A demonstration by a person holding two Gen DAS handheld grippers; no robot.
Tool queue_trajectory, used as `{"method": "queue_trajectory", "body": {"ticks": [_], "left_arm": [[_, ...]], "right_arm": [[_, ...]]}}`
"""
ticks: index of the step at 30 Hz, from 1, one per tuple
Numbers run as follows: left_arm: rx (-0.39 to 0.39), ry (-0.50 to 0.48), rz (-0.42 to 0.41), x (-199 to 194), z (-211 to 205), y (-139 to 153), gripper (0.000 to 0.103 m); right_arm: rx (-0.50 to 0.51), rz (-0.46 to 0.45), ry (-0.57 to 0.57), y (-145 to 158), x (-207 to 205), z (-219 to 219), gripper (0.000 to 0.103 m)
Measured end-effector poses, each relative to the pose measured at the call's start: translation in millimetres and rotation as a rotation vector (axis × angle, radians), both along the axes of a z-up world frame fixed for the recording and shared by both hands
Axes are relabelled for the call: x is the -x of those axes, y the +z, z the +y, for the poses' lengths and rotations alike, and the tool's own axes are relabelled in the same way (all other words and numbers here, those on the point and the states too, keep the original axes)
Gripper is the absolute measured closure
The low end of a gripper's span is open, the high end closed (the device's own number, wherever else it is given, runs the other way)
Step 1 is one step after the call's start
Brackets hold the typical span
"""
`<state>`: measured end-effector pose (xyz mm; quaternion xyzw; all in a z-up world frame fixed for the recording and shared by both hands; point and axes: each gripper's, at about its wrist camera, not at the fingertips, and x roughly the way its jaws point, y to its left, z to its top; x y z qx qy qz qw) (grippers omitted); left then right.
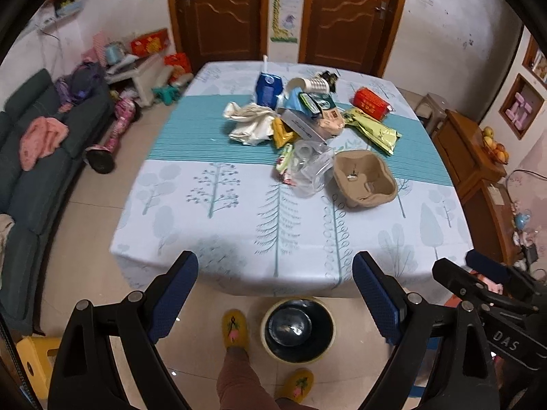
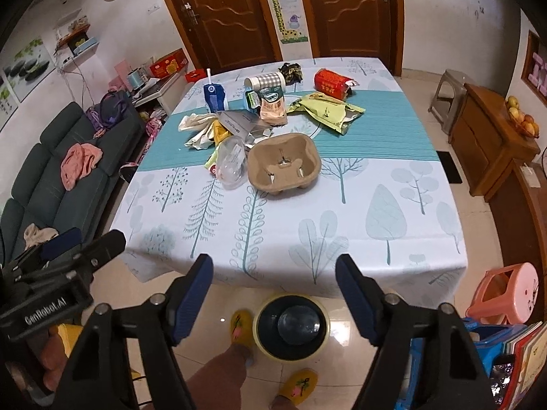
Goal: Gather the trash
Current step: 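Grasp the brown paper cup carrier with the right tool while the left tool grasps the clear plastic bottle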
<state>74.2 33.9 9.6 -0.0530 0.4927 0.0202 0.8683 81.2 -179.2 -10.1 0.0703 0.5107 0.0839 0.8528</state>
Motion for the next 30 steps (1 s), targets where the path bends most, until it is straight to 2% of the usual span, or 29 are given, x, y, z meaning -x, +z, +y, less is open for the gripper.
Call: {"method": "queue_trajectory", "body": {"ticks": [2,7,10,17,20,27,29,30], "left_arm": [[0.028,-0.02,0.025,-15.9,2.6,-3.4,0.012],[0.149,-0.061,0.109,-74.9,11.0,-13.0,0.012],[0.177,-0.09,0.138,-105.3,9.0,-18.1,0.012],[0.176,-0.131,0.271,-173.2,-3.5,-48.4,0.012],[0.196,-0.129,0.328,-192.2,-7.1,-62.9,0.012],[0.192,-0.09,0.417,-220.2,-14.6,-88.5,0.012],[0.177,-0.075,0.442,-225.5,-17.4,-96.3,0.012],[0.17,-0.069,0.453,-229.0,-19.2,-100.3,0.012]], "right_arm": [[-0.008,0.019,-0.016,-4.1,-12.8,-1.0,0.04],[-0.03,0.051,-0.079,-11.0,-44.3,-5.3,0.041],[-0.053,0.078,-0.125,-17.2,-70.1,-10.0,0.041],[-0.059,0.131,-0.208,-37.9,-128.9,-22.4,0.042],[-0.046,0.169,-0.22,-52.5,-148.2,-24.8,0.051],[-0.054,0.246,-0.23,-84.1,-165.6,-27.1,0.054],[-0.058,0.254,-0.231,-90.3,-165.9,-26.2,0.057],[-0.061,0.261,-0.232,-93.5,-165.6,-26.0,0.062]]}}
